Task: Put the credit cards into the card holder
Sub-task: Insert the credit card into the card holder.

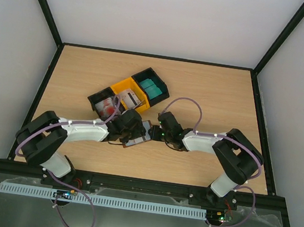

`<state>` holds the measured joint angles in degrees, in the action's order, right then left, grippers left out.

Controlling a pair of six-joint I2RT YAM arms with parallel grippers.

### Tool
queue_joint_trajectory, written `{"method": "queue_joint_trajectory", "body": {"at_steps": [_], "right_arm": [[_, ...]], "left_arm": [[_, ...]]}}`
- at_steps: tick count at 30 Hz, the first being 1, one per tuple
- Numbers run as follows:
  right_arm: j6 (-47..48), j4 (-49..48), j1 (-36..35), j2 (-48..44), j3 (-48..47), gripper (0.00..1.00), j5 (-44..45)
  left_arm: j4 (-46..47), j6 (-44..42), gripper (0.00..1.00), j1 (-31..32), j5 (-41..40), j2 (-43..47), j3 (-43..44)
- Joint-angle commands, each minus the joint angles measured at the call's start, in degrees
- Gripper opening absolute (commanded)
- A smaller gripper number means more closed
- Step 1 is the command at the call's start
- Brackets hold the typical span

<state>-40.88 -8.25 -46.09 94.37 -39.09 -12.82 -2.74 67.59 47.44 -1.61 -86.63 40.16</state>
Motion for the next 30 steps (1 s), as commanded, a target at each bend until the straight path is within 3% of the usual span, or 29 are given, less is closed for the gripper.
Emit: {"method": "queue_joint_trajectory", "body": {"at_steps": [1,7,21,30], "right_arm": [[0.3,9.1,-0.6,3.8,3.1,0.34,-4.1],[0.4,8.8,-0.6,4.0,3.1,0.34,-4.7],[0.6,7.5,-0.6,3.2,3.4,0.34,-5.8],[3.1,11.9,-0.8,-2.3,3.4,0.37,-0.6]], "left_arm": [[-1.5,-0.3,0.74,-0.4,0.4,-1.9,0.4],[-0.1,0.1,0.76,-0.4,0.7,-2.7,0.0],[3.3,-2.6,0.65,-0.7,0.7,-7.2,3.8],[-1.5,-3.1,0.69,-0.6,-3.1,-0.4,2.5]]}}
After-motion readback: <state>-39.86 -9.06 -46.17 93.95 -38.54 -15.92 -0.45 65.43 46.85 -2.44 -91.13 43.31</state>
